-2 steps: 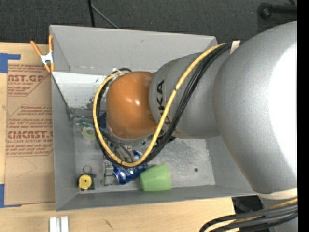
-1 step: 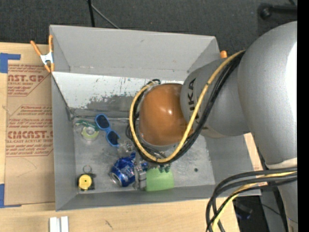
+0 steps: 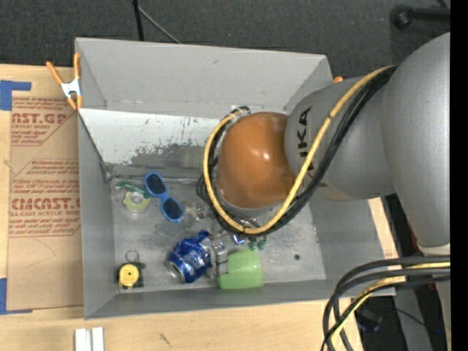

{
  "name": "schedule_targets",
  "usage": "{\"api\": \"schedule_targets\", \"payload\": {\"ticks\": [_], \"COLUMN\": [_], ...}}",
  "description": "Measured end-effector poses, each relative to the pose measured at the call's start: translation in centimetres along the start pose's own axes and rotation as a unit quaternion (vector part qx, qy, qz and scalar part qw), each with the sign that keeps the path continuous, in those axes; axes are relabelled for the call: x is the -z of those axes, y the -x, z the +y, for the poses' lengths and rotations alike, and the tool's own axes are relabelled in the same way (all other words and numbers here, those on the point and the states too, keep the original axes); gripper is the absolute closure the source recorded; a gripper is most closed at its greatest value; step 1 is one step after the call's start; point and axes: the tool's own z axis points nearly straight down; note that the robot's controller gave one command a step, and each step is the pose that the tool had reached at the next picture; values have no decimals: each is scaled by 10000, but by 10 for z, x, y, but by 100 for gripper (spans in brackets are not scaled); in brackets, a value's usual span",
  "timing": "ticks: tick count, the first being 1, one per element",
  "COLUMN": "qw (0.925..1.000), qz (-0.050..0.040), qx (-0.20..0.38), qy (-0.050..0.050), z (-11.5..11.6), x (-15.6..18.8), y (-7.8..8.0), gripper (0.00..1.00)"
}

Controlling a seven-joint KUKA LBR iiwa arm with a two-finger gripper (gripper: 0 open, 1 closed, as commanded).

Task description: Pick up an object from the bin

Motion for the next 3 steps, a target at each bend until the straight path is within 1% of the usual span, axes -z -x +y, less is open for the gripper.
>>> {"api": "schedule_targets", "payload": {"ticks": [1, 2, 3], "qw": [9989, 9971, 9971], "qz": [9, 36, 36], "qx": [471, 763, 760], "qy": [4, 17, 28], "z": [-2, 2, 3], "x": [-5, -56, -56], "y": [5, 2, 2], "gripper": [0, 0, 0]}}
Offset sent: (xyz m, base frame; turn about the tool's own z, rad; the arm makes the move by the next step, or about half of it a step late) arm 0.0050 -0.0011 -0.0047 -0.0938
